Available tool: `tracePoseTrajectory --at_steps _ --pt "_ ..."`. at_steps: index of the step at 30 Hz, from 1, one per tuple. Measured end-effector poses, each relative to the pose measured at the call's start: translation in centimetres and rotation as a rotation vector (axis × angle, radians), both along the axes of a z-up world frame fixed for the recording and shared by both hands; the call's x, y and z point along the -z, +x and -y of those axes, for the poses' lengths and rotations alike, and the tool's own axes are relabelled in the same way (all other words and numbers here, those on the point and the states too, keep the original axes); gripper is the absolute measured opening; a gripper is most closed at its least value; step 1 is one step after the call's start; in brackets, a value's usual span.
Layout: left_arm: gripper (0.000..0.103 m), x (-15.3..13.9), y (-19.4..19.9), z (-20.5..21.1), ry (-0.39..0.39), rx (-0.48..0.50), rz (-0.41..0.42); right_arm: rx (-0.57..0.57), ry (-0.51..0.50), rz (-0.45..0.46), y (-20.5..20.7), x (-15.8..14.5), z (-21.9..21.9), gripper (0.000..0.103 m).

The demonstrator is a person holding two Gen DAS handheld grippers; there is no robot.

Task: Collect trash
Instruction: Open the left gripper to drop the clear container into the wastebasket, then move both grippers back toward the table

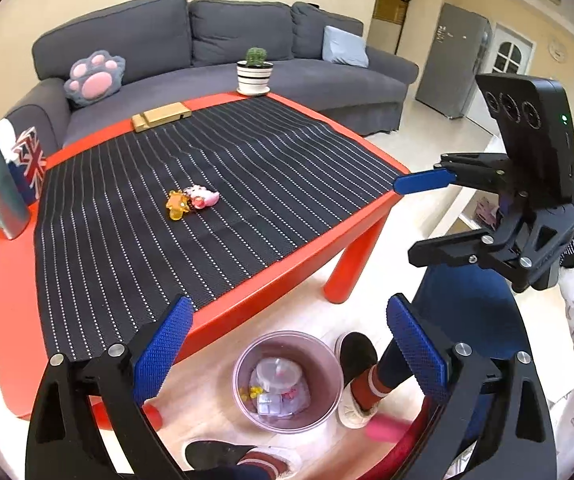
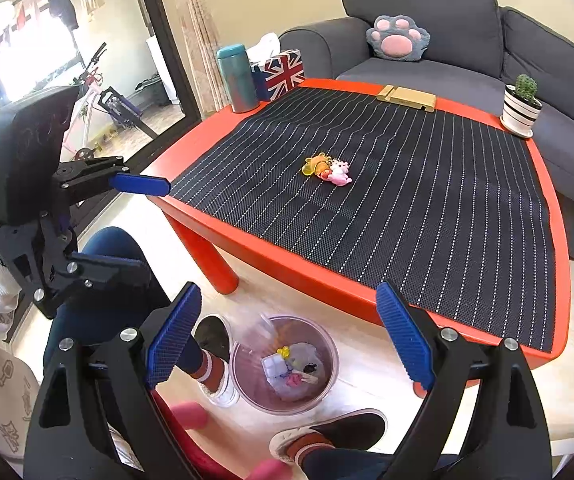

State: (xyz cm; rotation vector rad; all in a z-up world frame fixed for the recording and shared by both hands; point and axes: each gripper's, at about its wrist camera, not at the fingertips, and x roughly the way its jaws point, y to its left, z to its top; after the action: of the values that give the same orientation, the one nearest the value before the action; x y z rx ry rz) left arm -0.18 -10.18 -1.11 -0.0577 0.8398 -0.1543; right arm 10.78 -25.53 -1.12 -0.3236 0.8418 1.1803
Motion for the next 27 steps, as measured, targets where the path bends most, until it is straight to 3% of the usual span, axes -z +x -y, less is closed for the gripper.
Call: tracePoseTrajectory --at_steps 16,27 --pt "0.094 0.0 -0.1 -0.8 -0.002 -0.027 0.001 -0.017 -0.002 -0.005 -0.1 0.1 -0.7 0.089" --pt "0.095 -0.1 1.1 -4.1 -0.001 -0.093 0.009 -0.037 -0.009 0.030 2.3 -0.7 -3.6 0.091"
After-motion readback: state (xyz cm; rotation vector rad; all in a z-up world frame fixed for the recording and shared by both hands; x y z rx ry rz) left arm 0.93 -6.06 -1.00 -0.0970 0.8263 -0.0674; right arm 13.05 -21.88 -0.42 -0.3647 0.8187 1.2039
